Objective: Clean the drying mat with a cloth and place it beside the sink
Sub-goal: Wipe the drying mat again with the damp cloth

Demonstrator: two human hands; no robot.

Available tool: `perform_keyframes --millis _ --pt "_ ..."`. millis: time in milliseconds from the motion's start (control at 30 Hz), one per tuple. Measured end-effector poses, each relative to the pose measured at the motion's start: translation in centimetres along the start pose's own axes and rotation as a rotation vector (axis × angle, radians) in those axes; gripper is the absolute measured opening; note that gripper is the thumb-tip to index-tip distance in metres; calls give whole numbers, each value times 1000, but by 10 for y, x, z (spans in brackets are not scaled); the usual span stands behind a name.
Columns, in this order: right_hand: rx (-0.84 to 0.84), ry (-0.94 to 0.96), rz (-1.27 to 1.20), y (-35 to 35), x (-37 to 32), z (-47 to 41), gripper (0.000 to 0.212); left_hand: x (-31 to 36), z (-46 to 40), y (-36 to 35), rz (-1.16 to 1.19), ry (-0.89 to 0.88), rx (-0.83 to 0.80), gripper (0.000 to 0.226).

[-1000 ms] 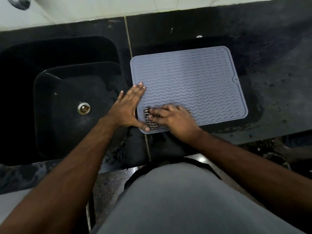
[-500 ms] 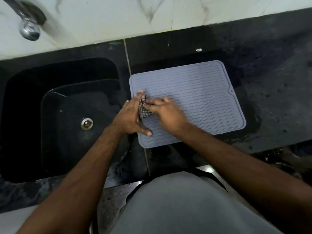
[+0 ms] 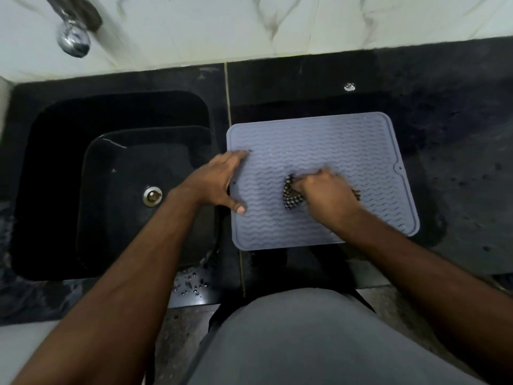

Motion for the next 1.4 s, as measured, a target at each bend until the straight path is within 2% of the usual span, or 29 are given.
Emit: perform_keyframes --millis 100,167,233,333,567,833,1033,1100,1167,1233,1300,1333,1400 --pt "154 185 -124 14 -48 -36 52 4 -4 3 -65 -5 21 153" --pt "111 300 -160 4 -77 -57 54 2 -5 -1 -36 -5 14 155" --pt "74 335 -109 -12 -86 -65 58 -2 -5 -4 -2 25 20 156" --pt "114 315 -37 -19 -75 -62 59 -3 -8 -5 -29 55 26 155" --pt "146 56 -28 -6 -30 -36 58 14 -12 -4 -362 170 43 154" --pt "128 -191 -19 -9 34 16 61 31 -11 -2 -424 283 -7 152" --pt "80 -347 -7 -2 67 45 61 42 -9 -1 -456 337 87 105" --pt "64 -420 46 2 70 48 48 45 -11 -2 -466 347 115 89" --pt "101 -480 113 13 73 47 36 42 -12 -2 -466 366 114 85" --pt "181 -394 101 18 69 38 48 41 -14 -3 -491 373 85 95" --pt "196 -158 60 12 50 22 66 44 -16 -4 -538 381 64 99" --pt "167 -53 70 4 39 14 68 46 -17 -4 -567 385 66 93" --pt "136 19 95 -14 29 9 64 54 -20 -5 -633 392 84 78"
Point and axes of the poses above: each hand's wrist, its own z-axis away from the middle knuckle, its own y-axis out of the back of the hand, x = y × z, the point moved 8 cm from there along -z, towards the middle knuckle, and after that the axes turned 14 degrees about y, right-handed, at the moved point
